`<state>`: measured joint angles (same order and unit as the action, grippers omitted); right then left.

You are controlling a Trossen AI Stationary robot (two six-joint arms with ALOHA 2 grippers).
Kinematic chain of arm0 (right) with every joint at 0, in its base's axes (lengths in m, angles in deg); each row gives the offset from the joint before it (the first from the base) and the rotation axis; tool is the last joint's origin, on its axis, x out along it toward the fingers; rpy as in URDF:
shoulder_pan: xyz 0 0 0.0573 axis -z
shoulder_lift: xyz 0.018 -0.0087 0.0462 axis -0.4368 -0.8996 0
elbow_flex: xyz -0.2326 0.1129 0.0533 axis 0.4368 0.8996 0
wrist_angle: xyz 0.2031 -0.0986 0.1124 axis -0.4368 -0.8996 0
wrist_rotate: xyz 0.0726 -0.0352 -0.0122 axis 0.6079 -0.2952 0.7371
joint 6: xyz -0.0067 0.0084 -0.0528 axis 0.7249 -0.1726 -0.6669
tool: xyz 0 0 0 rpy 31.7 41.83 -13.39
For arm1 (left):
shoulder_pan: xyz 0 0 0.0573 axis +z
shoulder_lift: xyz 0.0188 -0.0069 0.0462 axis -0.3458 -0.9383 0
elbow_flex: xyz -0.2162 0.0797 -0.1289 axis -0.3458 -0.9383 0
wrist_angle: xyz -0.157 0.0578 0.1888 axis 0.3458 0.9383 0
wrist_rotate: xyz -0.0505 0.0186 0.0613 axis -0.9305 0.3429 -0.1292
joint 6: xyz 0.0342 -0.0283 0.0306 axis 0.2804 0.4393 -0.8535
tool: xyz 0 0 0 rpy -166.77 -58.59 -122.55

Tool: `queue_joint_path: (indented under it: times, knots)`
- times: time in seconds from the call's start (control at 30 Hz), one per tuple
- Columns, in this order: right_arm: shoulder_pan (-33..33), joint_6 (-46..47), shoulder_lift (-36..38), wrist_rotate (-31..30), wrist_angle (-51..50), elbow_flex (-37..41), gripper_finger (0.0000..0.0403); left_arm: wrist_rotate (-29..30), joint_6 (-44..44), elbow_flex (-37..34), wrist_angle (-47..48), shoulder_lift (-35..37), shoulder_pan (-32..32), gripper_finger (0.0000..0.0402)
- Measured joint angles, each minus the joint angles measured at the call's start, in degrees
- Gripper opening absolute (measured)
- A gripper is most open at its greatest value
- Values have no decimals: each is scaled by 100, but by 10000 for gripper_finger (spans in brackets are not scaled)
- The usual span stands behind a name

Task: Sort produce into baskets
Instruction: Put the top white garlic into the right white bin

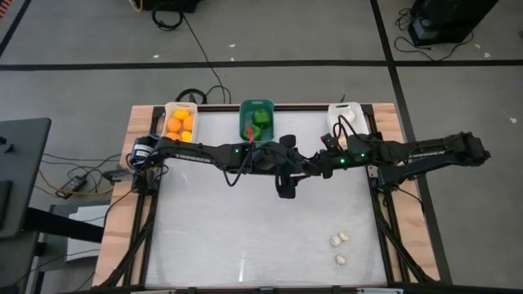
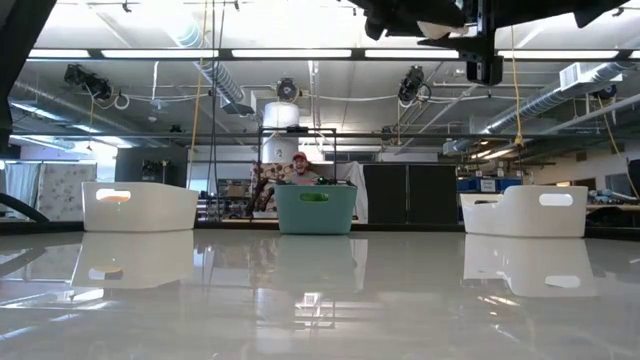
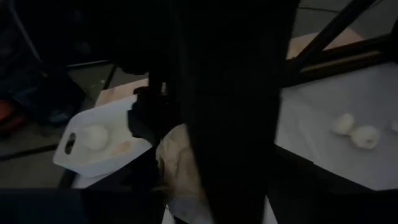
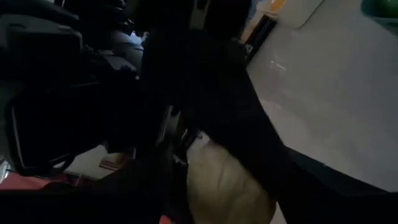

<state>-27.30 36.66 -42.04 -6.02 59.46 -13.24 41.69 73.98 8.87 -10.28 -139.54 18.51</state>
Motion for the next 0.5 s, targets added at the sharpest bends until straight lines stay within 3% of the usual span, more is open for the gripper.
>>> queue_joint_path:
  times: [0.1, 0.27, 0.5]
  knots:
    - [-18, 82, 0, 115, -153, 1, 243, 163, -16, 0, 3, 0, 39, 229]
    - [-55, 75, 6, -221, -320, -7, 197, 134, -152, 4, -105, -9, 67, 228]
    - [-36, 72, 4, -415, -237, -5, 94, -98, 622, 122, 156, 32, 78, 229]
